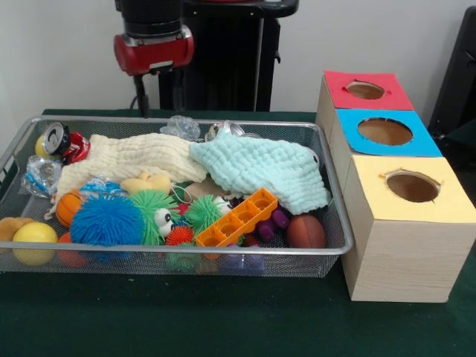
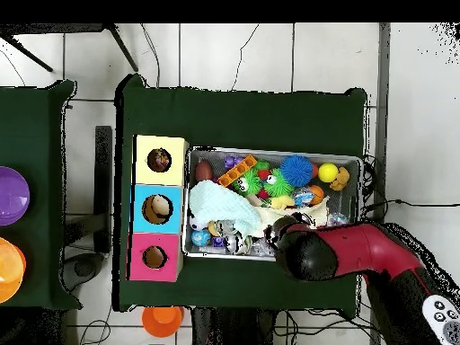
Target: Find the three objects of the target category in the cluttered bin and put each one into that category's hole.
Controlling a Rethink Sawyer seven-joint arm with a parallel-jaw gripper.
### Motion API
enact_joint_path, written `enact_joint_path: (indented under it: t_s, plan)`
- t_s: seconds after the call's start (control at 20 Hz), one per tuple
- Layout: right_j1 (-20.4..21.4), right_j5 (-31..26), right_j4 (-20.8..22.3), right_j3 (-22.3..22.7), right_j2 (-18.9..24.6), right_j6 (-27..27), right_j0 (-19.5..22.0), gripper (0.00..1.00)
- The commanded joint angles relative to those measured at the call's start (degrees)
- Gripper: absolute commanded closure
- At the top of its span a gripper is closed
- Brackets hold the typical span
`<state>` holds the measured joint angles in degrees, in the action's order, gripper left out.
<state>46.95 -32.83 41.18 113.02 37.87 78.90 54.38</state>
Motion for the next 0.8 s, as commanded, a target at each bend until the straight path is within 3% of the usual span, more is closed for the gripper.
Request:
enact_joint_path:
  t_s: [0.05, 0.55, 0.8]
  plan:
    - [-7.07, 0.25, 9.09, -5.21, -0.79, -11.25, 2.7, 0.0]
    - [-18.05, 5.05, 20.46, -11.37, -1.62, -9.77, 4.59, 0.0]
    - [-20.68, 4.58, 22.34, -12.92, -1.24, -10.08, 5.37, 0.0]
